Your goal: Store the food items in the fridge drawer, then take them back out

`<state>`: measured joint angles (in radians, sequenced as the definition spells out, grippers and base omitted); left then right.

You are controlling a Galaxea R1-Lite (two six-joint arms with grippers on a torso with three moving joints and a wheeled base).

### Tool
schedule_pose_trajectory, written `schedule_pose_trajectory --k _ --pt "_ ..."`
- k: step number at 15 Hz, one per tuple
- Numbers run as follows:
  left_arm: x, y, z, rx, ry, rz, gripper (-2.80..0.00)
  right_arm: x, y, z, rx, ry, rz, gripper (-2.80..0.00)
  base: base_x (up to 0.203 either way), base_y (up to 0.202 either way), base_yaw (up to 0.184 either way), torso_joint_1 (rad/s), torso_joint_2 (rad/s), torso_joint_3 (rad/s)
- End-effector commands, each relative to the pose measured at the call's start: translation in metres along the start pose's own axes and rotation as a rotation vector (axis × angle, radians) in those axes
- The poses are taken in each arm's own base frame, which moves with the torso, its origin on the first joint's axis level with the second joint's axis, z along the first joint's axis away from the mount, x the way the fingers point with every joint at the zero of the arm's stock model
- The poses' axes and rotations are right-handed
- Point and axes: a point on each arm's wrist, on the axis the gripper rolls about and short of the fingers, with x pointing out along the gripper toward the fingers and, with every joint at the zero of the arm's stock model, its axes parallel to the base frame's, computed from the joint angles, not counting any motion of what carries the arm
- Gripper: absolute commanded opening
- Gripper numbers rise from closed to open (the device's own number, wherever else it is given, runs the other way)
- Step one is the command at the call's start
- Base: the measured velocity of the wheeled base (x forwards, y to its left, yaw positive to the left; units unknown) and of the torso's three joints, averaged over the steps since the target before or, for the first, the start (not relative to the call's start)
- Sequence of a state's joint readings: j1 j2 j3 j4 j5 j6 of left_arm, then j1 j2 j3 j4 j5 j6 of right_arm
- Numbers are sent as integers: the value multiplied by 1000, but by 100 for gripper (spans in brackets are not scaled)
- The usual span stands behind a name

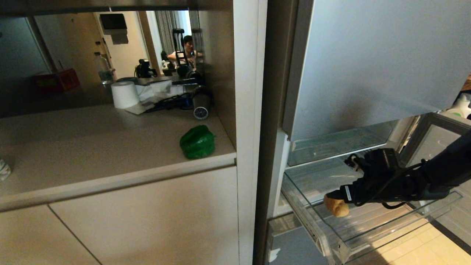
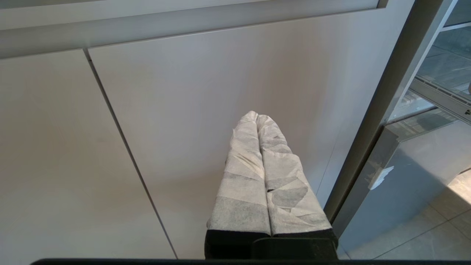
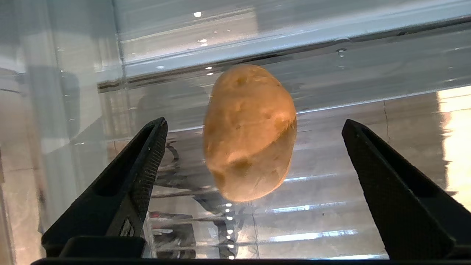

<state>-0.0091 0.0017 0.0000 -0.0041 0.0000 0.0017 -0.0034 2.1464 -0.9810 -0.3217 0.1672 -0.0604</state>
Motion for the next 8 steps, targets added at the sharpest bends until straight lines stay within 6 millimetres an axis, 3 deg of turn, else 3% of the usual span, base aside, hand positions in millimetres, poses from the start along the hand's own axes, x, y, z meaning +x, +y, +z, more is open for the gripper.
schedule_pose_trajectory --k 1,8 --pt "0 0 0 0 1 0 -280 10 -1 -5 2 22 5 0 0 0 0 0 0 0" --pt "0 0 0 0 1 0 -280 27 4 -5 -9 39 19 0 0 0 0 0 0 0"
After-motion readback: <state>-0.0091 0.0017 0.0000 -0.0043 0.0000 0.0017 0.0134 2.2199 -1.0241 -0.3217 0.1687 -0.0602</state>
